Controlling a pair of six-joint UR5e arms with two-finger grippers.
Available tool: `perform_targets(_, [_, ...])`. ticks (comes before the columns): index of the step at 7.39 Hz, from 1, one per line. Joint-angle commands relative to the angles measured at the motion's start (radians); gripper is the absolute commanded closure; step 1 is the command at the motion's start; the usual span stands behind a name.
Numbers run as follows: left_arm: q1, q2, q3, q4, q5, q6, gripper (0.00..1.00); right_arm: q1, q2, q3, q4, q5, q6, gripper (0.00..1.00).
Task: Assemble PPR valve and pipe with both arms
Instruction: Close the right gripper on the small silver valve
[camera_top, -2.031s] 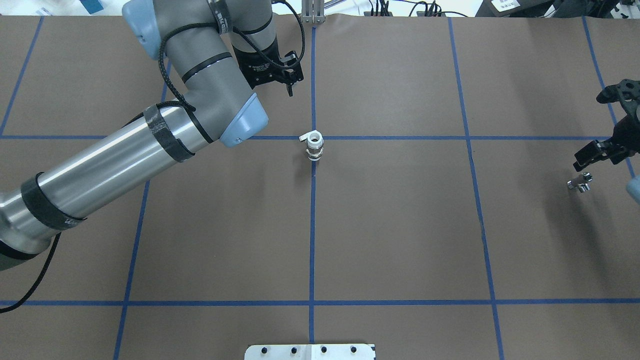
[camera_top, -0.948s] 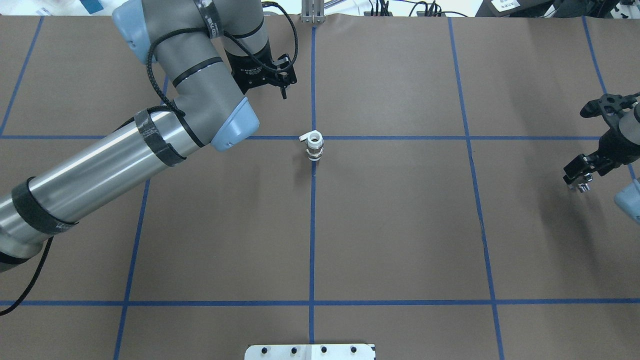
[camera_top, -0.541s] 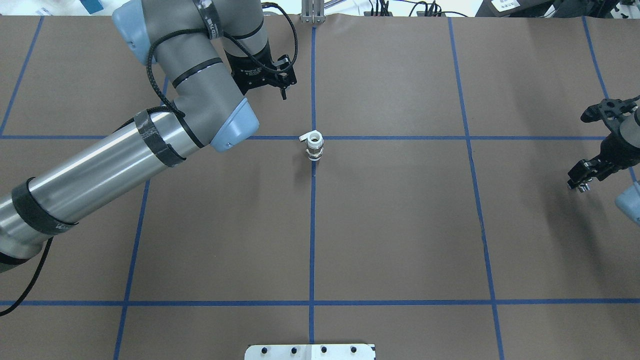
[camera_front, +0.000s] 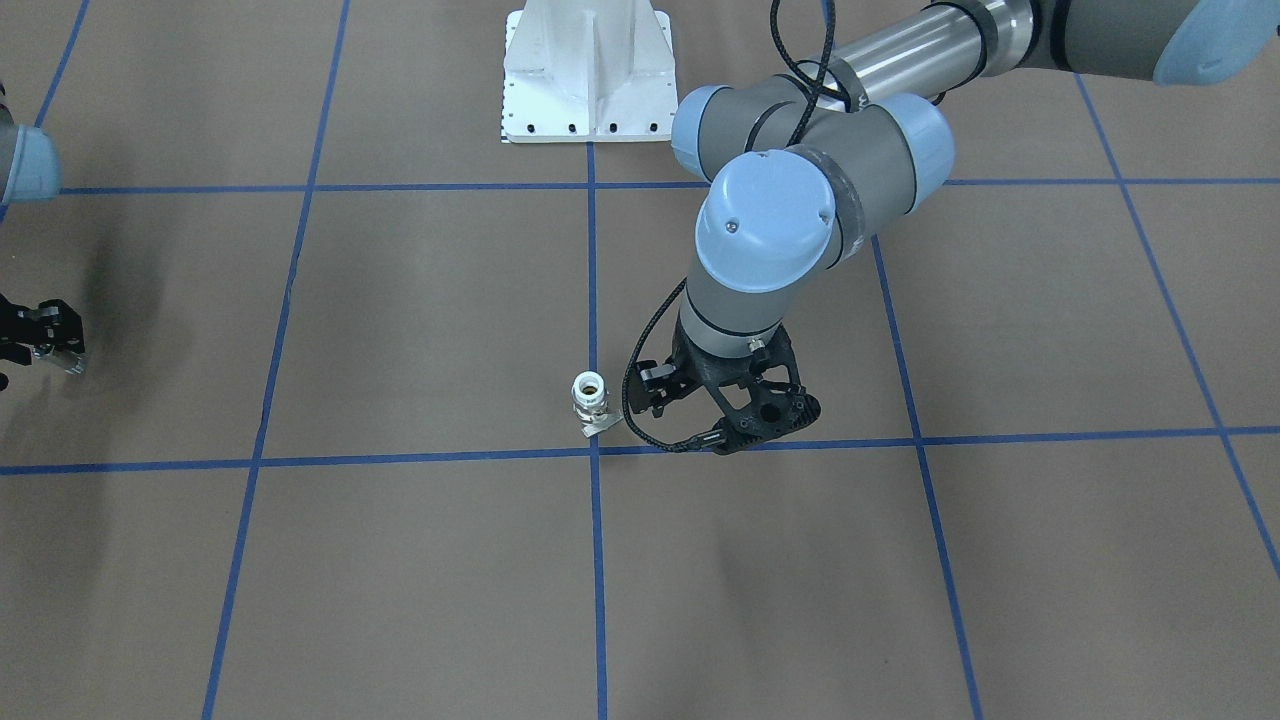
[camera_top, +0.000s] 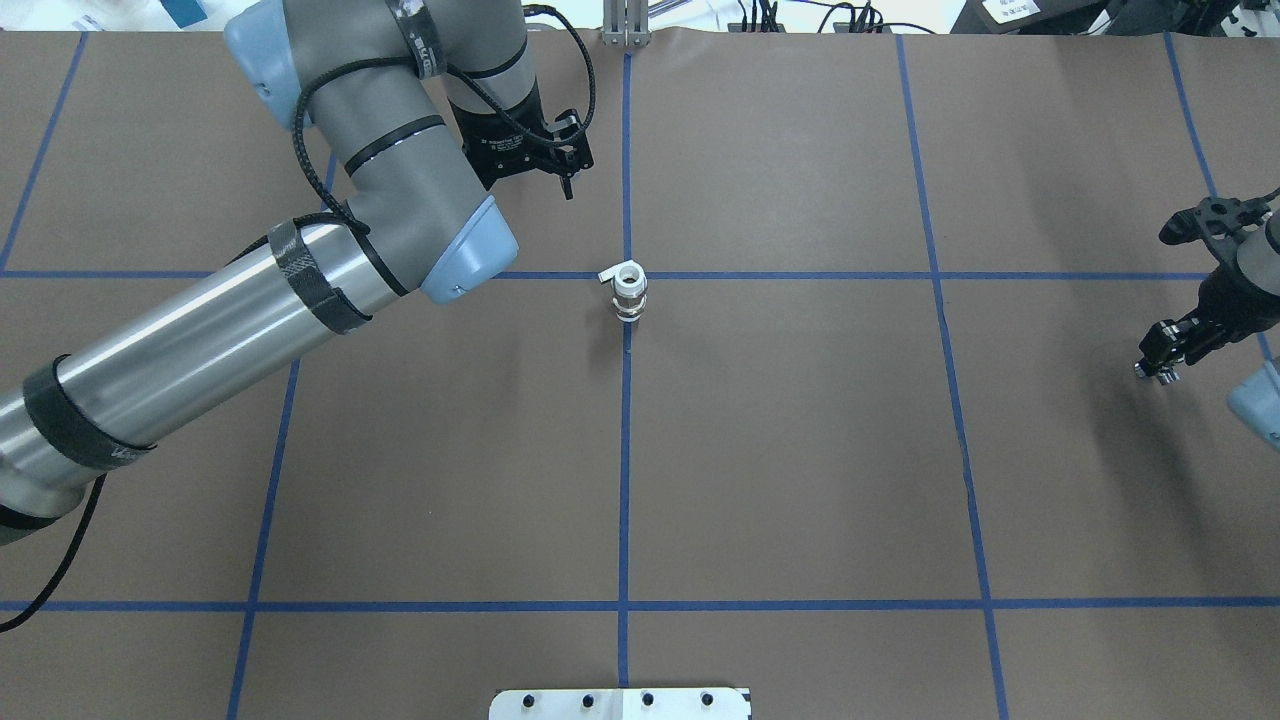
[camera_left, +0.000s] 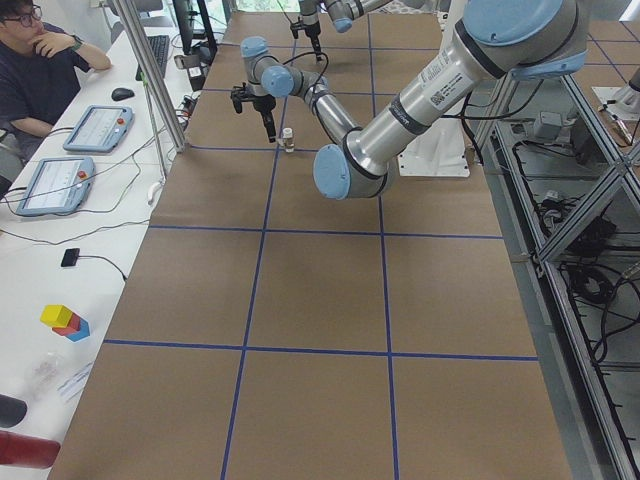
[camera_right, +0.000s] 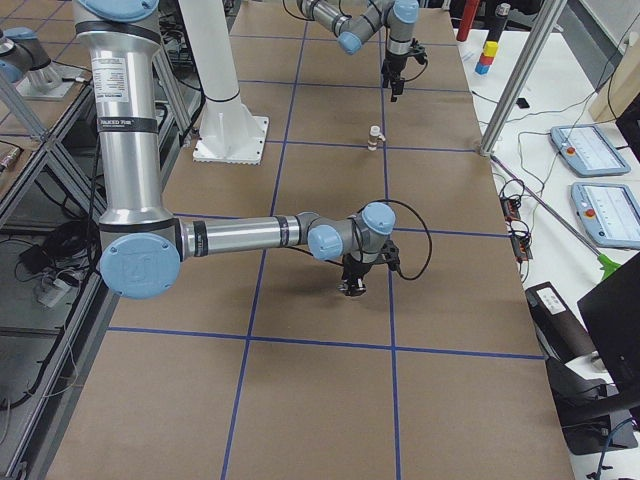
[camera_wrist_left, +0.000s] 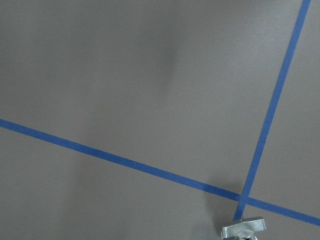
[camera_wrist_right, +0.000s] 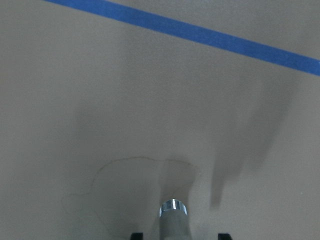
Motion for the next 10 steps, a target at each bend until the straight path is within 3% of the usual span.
perform_targets(1, [0.0,0.005,0.0,0.0,0.0,0.0,0.0,0.0,0.005,-0.004,0.0,0.001,0.001,0.46])
perform_targets(3, [0.0,0.005,0.0,0.0,0.0,0.0,0.0,0.0,0.007,-0.007,0.0,0.001,0.001,0.46])
perform_targets(4, [0.0,0.005,0.0,0.0,0.002,0.0,0.0,0.0,0.007,-0.009,0.0,0.001,0.001,0.62])
perform_targets(5, [0.0,0.007,-0.008,0.0,0.0,0.0,0.0,0.0,0.006,-0.007,0.001,0.002,-0.001,0.92])
perform_targets(6, [0.0,0.007,-0.009,0.0,0.0,0.0,0.0,0.0,0.007,-0.002,0.001,0.004,0.001,1.0])
perform_targets(8, [0.0,0.007,-0.012,0.002,0.0,0.0,0.0,0.038,0.018,0.03,-0.005,0.016,0.002,1.0])
perform_targets(10, [-0.002,0.02,-0.024,0.002,0.002,0.0,0.0,0.119,0.083,0.109,-0.159,0.042,0.01,1.0])
